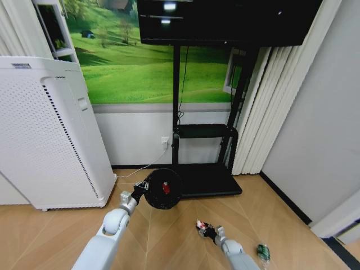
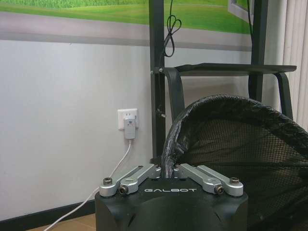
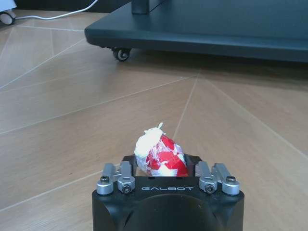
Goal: Pick up the trash bin and place the garbage on the floor into it.
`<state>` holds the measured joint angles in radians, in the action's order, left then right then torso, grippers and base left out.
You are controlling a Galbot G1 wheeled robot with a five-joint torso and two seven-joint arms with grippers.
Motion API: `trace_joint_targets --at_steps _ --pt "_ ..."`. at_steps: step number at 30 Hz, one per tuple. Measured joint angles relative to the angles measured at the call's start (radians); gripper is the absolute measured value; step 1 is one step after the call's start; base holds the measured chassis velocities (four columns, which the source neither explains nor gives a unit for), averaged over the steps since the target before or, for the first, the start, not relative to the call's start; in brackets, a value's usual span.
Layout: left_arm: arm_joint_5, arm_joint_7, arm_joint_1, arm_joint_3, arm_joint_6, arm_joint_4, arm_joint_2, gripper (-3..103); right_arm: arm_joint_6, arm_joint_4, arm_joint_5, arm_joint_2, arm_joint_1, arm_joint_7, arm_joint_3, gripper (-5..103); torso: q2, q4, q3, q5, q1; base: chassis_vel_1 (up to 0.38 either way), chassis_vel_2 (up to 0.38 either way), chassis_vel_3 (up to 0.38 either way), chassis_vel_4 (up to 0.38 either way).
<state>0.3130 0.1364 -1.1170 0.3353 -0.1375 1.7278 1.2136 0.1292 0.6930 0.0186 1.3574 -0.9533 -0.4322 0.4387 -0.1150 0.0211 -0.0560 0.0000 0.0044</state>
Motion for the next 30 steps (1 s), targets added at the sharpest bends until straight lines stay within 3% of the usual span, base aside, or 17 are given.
trace_joint_targets --at_steps 3,7,11,17,19,22,26,28,30 --pt "-0.003 -0.001 -0.006 0.000 0.000 0.001 0.006 3 -0.001 0.039 0.020 -0.016 -0.017 0.006 0.006 40 0.000 -0.0001 0.000 0.0001 0.000 0.000 0.000 0.000 0.000" --pt "-0.011 -0.004 -0.014 0.010 0.000 0.003 0.014 3 -0.008 0.116 0.056 -0.039 -0.047 0.022 0.019 34 0.000 0.0004 0.000 0.0002 0.000 0.000 0.000 0.000 0.000" --pt "-0.035 -0.005 -0.068 0.064 0.008 0.017 0.039 3 -0.009 0.225 0.153 -0.081 -0.062 0.081 0.046 33 0.000 0.0000 0.000 0.0000 0.000 0.000 0.000 0.000 0.000" --pt "-0.054 -0.009 -0.113 0.104 0.012 0.035 0.063 3 -0.026 0.344 0.175 -0.115 -0.059 0.122 0.106 33 0.000 -0.0009 0.000 0.0004 0.000 0.000 0.000 0.000 0.000" --pt "-0.061 -0.014 -0.113 0.105 0.014 0.006 0.076 3 -0.067 0.531 0.230 -0.135 -0.096 0.129 0.182 33 0.000 0.0005 0.000 0.0001 0.000 0.000 0.000 0.000 0.000" --pt "-0.061 -0.019 -0.105 0.102 0.017 -0.037 0.088 3 -0.093 0.690 0.243 -0.147 -0.142 0.135 0.215 33 0.000 0.0000 0.000 -0.0005 0.000 0.000 0.000 0.000 0.000" --pt "-0.058 -0.027 -0.078 0.085 0.021 -0.096 0.108 3 -0.129 0.864 0.256 -0.154 -0.207 0.143 0.219 33 0.000 0.0001 0.000 0.0003 0.000 0.000 0.000 0.000 0.000" --pt "-0.050 -0.047 -0.036 0.044 0.020 -0.132 0.121 3 -0.188 1.060 0.300 -0.160 -0.271 0.154 0.196 33 0.000 0.0002 0.000 -0.0001 0.000 0.000 0.000 0.000 0.000" --pt "-0.042 -0.057 -0.020 0.023 0.014 -0.137 0.123 3 -0.206 1.113 0.312 -0.166 -0.287 0.157 0.184 33 0.000 -0.0002 0.000 0.0001 0.000 0.000 0.000 0.000 0.000"
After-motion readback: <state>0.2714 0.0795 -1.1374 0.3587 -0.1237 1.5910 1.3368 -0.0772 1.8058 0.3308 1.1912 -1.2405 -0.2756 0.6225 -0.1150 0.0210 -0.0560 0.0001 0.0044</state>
